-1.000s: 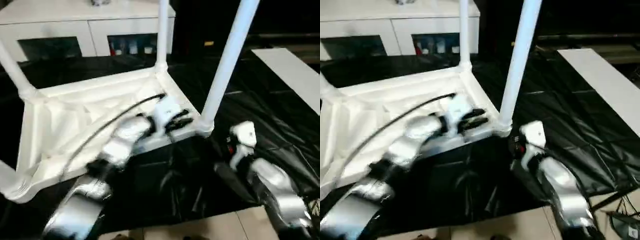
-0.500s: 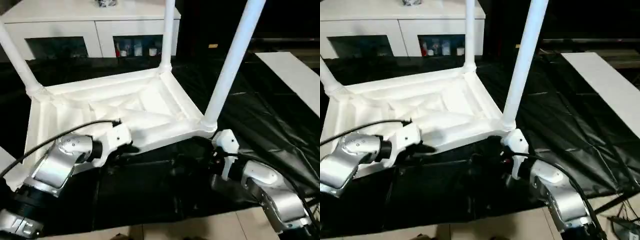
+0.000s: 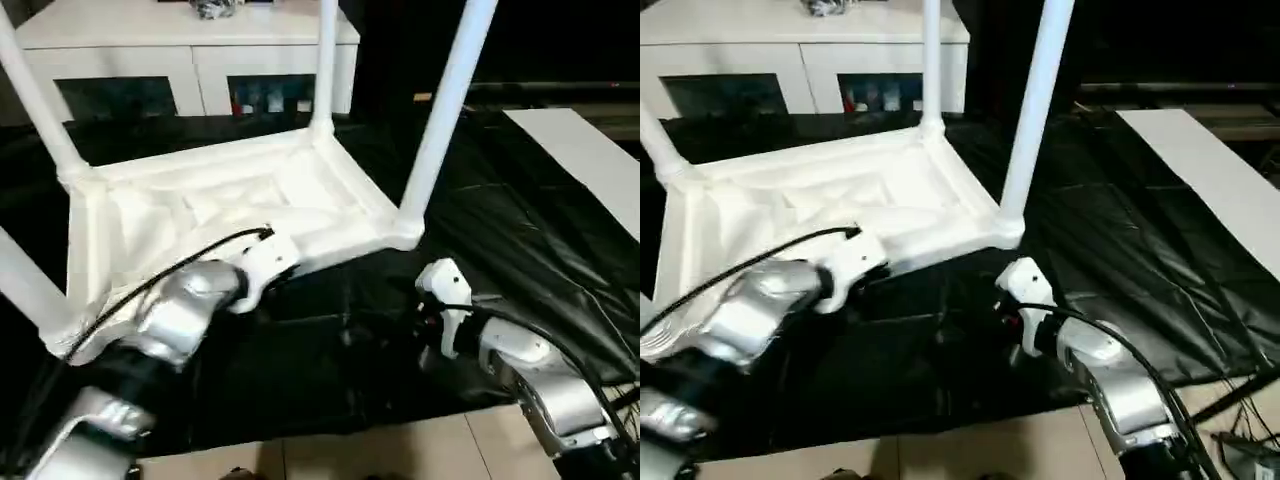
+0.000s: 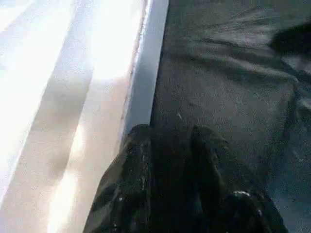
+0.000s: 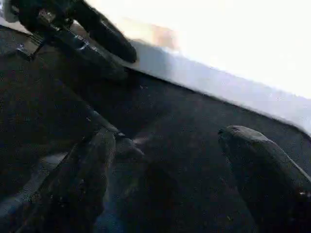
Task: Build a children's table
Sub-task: Rotate table base
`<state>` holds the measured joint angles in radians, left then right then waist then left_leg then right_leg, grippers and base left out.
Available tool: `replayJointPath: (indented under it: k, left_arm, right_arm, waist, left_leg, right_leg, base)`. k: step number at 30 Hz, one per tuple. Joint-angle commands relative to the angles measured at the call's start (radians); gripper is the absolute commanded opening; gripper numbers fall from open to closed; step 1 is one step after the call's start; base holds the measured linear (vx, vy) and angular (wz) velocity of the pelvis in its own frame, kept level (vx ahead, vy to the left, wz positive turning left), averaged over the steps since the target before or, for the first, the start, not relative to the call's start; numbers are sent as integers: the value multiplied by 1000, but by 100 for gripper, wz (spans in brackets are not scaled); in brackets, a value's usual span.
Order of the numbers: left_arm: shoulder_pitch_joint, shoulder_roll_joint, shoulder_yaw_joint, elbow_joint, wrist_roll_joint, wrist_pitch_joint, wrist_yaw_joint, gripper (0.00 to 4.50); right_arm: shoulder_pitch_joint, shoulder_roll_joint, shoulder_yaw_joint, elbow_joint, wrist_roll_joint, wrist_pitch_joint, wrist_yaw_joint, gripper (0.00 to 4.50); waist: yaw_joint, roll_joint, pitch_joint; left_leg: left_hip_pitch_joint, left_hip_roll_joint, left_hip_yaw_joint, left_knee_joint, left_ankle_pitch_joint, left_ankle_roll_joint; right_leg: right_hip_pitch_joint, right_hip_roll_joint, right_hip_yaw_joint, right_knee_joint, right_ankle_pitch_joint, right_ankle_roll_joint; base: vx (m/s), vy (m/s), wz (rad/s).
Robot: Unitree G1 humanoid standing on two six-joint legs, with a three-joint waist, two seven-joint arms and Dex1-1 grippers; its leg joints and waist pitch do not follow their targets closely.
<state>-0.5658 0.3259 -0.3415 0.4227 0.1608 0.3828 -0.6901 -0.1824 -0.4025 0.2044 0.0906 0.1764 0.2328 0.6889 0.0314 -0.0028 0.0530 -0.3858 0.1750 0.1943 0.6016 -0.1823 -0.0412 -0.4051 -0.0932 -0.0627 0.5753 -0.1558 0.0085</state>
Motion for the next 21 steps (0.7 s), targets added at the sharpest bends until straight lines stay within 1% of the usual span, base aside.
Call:
replayJointPath:
  k: [1, 2, 3, 4, 5, 6, 7, 8, 9, 10, 11, 12, 13, 14, 15, 16, 17, 18, 19, 20, 21]
  left_arm:
    - [-60, -28, 17, 99, 34, -57, 134, 148]
    - [-60, -28, 17, 99, 34, -57, 134, 148]
    - [-73, -43, 27, 133, 40, -74, 164, 148]
    - [-88, -55, 31, 179, 53, -104, 210, 148]
    - [-110, -73, 44, 247, 67, -151, 278, 148]
    - [-117, -79, 49, 270, 71, -169, 301, 148]
    - [-128, -87, 57, 310, 73, -199, 346, 148]
    - [-140, -94, 72, 357, 75, -247, 421, 148]
    - [-143, -95, 78, 373, 77, -270, 454, 148]
    - [-147, -97, 86, 392, 74, -292, 483, 148]
    - [-147, -97, 86, 392, 74, -292, 483, 148]
    - [-149, -100, 106, 415, 69, -346, 548, 148]
    - [-149, -100, 107, 416, 69, -349, 551, 148]
    - [-151, -102, 112, 427, 67, -370, 571, 148]
    - [-132, -138, 183, 403, -8, -460, 563, 148]
    - [-132, -138, 183, 403, -8, -460, 563, 148]
    - [-104, -161, 222, 357, -60, -506, 531, 148]
    - [-83, -173, 241, 333, -91, -546, 513, 148]
    - [-82, -174, 242, 332, -93, -549, 512, 148]
    - [-67, -177, 246, 315, -106, -564, 507, 148]
    - [-24, -183, 256, 271, -142, -607, 495, 148]
  right_arm:
    - [-19, 1, -16, 21, -24, -10, -22, 383]
    - [-19, 1, -16, 21, -24, -10, -22, 383]
    - [-22, 4, -18, 26, -28, -13, -27, 383]
    - [-25, 6, -20, 31, -32, -15, -33, 383]
    - [-28, 9, -21, 38, -37, -18, -40, 383]
    - [-29, 9, -22, 40, -38, -19, -42, 383]
    - [-30, 10, -21, 42, -39, -20, -43, 383]
    - [-29, 12, -21, 42, -40, -20, -45, 383]
    - [-29, 13, -22, 41, -40, -21, -46, 383]
    - [-30, 13, -22, 44, -40, -22, -48, 383]
    - [-30, 13, -22, 44, -40, -22, -48, 383]
    - [-30, 15, -21, 47, -43, -27, -52, 383]
    - [-30, 15, -21, 47, -43, -27, -52, 383]
    - [-30, 16, -21, 48, -45, -28, -53, 383]
    - [-28, 19, -21, 48, -47, -31, -54, 383]
    - [-28, 19, -21, 48, -47, -31, -54, 383]
    - [-26, 20, -21, 48, -48, -34, -56, 383]
    - [-24, 21, -20, 47, -50, -37, -57, 383]
    - [-24, 22, -20, 47, -50, -37, -57, 383]
    - [-23, 22, -21, 46, -50, -38, -58, 383]
    - [-22, 24, -21, 44, -50, -42, -60, 383]
  waist:
    - [-6, -6, -55]
    - [-6, -6, -55]
    - [-6, -7, -56]
    - [-7, -8, -55]
    - [-9, -9, -54]
    - [-7, -7, -58]
    - [-8, -8, -59]
    - [-10, -7, -59]
    - [-10, -6, -60]
    - [-14, -7, -63]
    - [-16, -7, -66]
    - [-17, -5, -66]
    - [-19, -7, -68]
    - [-20, -8, -69]
    - [-17, -5, -70]
    - [-15, -6, -72]
    - [-9, -2, -73]
    - [-7, -4, -74]
    - [-3, -5, -77]
    - [-1, -4, -79]
    - [5, -2, -80]
  left_leg:
    - [28, 44, -39, -83, -437, 1]
    - [28, 44, -39, -83, -437, 1]
    - [23, 43, -39, -83, -429, 7]
    - [24, 42, -39, -82, -425, 9]
    - [21, 38, -38, -80, -423, 15]
    - [24, 38, -39, -78, -425, 14]
    - [20, 42, -43, -82, -414, 16]
    - [11, 42, -44, -85, -404, 21]
    - [9, 42, -46, -85, -401, 23]
    - [7, 45, -48, -88, -393, 24]
    - [5, 46, -49, -89, -374, 30]
    - [4, 46, -49, -88, -367, 34]
    - [8, 47, -45, -86, -357, 41]
    - [7, 46, -42, -84, -336, 51]
    - [8, 45, -39, -81, -312, 63]
    - [8, 46, -37, -78, -297, 68]
    - [11, 49, -35, -76, -268, 79]
    - [9, 51, -34, -76, -252, 85]
    - [7, 52, -33, -73, -221, 97]
    - [9, 52, -32, -71, -204, 103]
    - [9, 54, -31, -68, -144, 126]
  right_leg:
    - [17, -53, 25, -103, -591, -82]
    - [17, -53, 25, -103, -591, -82]
    - [20, -53, 22, -106, -599, -72]
    - [20, -54, 21, -107, -602, -70]
    - [18, -49, 17, -112, -613, -58]
    - [20, -51, 15, -110, -610, -57]
    - [26, -55, 15, -108, -589, -62]
    - [32, -53, 13, -105, -568, -63]
    - [34, -53, 12, -104, -554, -64]
    - [38, -53, 13, -97, -509, -75]
    - [41, -54, 15, -92, -455, -94]
    - [40, -53, 16, -90, -429, -105]
    - [39, -52, 19, -86, -384, -127]
    - [40, -52, 22, -81, -344, -150]
    - [42, -54, 23, -79, -315, -170]
    - [43, -55, 23, -77, -294, -183]
    - [41, -56, 26, -72, -245, -210]
    - [44, -57, 26, -69, -219, -223]
    - [46, -55, 26, -60, -173, -236]
    - [45, -53, 27, -56, -148, -241]
    - [49, -52, 28, -44, -58, -262]
  base:
    - [0, 0, 0]
    - [0, 0, 0]
    - [0, 0, 0]
    - [0, 0, 0]
    - [0, 0, 0]
    - [0, 0, 0]
    - [0, 0, 0]
    - [0, 0, 0]
    - [0, 0, 0]
    - [0, 0, 0]
    - [0, 0, 0]
    - [0, 0, 0]
    - [0, 0, 0]
    - [0, 0, 0]
    - [0, 0, 0]
    - [0, 0, 0]
    - [0, 0, 0]
    - [56, -6, 4]
    - [62, -6, 1]
    - [89, -10, 1]
    - [59, -7, 0]
